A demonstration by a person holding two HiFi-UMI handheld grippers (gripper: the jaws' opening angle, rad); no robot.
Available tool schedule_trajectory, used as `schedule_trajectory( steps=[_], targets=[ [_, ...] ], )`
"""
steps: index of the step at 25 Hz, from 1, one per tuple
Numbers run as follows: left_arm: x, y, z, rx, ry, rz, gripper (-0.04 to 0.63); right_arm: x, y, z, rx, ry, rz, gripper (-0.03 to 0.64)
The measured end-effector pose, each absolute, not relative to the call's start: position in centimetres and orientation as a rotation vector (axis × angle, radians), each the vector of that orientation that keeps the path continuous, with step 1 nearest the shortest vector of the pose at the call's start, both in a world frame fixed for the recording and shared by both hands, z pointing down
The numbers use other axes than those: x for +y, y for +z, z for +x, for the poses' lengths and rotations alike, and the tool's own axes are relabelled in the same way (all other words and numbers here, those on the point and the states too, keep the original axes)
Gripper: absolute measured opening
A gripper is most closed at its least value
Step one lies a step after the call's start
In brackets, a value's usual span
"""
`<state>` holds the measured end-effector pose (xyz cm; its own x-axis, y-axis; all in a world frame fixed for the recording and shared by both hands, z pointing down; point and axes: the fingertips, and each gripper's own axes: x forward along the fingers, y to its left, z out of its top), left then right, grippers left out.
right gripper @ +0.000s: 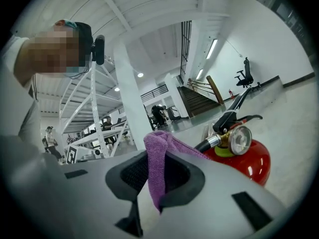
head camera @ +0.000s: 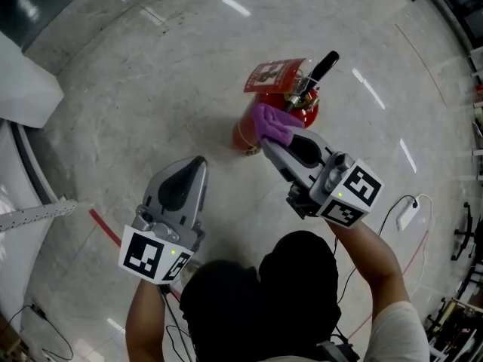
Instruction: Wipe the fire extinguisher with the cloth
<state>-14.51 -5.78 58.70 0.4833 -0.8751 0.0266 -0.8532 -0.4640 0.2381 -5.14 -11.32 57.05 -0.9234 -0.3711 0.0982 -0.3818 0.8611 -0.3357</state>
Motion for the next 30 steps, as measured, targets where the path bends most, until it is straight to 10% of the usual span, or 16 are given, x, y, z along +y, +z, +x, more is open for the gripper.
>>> schedule_trajectory(
  steps=[30],
  targets=[
    [-4.2, 66.2, -14.1, -1.431, -0.019, 2.443, 0.006, -8.9, 75.1, -4.1, -3.006, 0.457, 0.443, 0.06]
  ],
)
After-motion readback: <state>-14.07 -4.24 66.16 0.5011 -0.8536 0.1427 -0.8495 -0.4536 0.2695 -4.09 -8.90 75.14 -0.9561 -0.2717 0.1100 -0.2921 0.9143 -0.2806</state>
